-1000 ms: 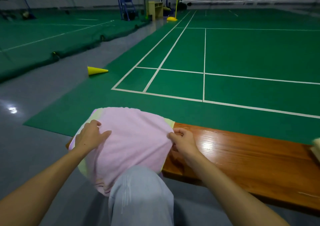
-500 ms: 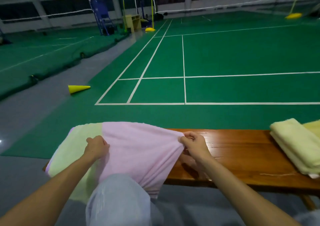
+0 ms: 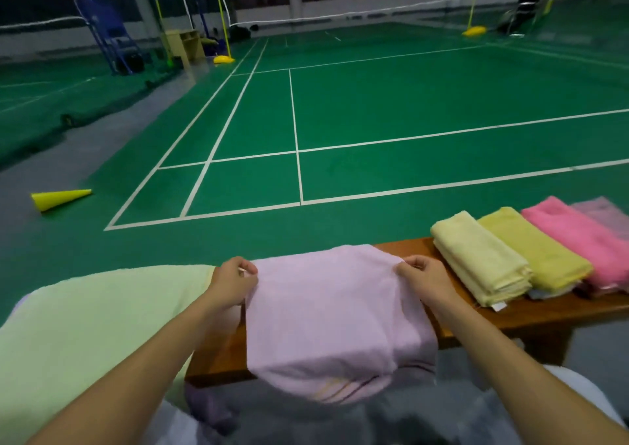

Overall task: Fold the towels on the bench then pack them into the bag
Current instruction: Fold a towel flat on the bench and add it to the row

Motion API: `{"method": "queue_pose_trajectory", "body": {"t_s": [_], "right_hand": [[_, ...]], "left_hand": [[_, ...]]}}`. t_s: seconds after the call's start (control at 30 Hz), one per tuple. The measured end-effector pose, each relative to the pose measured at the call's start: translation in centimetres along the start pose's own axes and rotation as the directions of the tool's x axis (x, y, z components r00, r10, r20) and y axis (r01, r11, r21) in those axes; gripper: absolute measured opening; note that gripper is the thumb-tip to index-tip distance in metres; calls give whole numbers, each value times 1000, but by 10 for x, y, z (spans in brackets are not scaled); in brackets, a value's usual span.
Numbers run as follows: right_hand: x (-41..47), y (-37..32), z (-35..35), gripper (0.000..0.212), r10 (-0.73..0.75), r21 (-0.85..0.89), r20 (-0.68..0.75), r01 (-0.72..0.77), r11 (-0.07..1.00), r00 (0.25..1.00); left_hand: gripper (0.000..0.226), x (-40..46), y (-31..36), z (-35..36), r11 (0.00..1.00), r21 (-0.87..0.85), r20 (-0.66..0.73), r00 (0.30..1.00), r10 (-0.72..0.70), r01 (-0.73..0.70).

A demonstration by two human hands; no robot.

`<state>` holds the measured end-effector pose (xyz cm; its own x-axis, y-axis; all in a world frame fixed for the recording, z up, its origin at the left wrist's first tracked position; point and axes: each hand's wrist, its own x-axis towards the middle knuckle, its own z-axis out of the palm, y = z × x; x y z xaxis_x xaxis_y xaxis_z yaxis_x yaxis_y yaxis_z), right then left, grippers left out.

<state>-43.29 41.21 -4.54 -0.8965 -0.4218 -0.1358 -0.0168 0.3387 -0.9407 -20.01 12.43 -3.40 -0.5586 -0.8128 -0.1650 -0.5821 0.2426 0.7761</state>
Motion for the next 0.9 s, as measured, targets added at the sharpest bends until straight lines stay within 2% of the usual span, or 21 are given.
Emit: {"method": "queue_pose_trajectory", "body": {"t_s": [0.07,0.17,0.23,0.27,0.33,0.4,0.43,0.53,0.63,0.7,0.8,0.9], "right_hand": [[4,14,-12,28,39,-67,-23,-40,997,999],[8,20,-22,21,36,-93,-17,-38,995,999],[12,20,-27,11,24,-105,25,-21,994,999],[14,20,-29,22,11,-85,59,-6,996,998],[14,20,-33,41,30,-18,174,-27,999,984],[12,19,-33,37,55,-6,282,-56,998,958],[11,19,-32,31,59,-10,310,-59,998,949],[9,21,-32,18,36,-58,295,-20,998,955],[0,16,-39,17,-30,25,231,24,999,973],[-4,13,-44,22,-68,81,189,54,995,980],[-12,11,-46,32,-99,124,194,75,989,976],[-20,9,-46,38,-159,56,195,150,987,968]], "left_hand": [[16,-3,-3,21,996,-87,-15,999,-30,29],[23,2,-6,39,997,-76,58,998,-12,17],[23,7,-4,40,992,-126,43,999,-27,32],[20,8,-5,38,985,-159,53,997,-57,65],[23,7,-8,31,973,-167,187,974,-127,159],[29,0,-7,23,969,-103,368,914,-173,225],[30,-3,-4,19,976,-79,407,901,-152,201],[21,-10,7,7,991,-124,346,938,-3,49],[19,-14,8,-7,951,-299,314,949,20,79],[22,-15,8,-16,940,-335,289,957,35,67],[27,-21,12,-26,939,-342,240,964,113,-25],[32,-28,12,-32,943,-313,219,957,190,-116]]}}
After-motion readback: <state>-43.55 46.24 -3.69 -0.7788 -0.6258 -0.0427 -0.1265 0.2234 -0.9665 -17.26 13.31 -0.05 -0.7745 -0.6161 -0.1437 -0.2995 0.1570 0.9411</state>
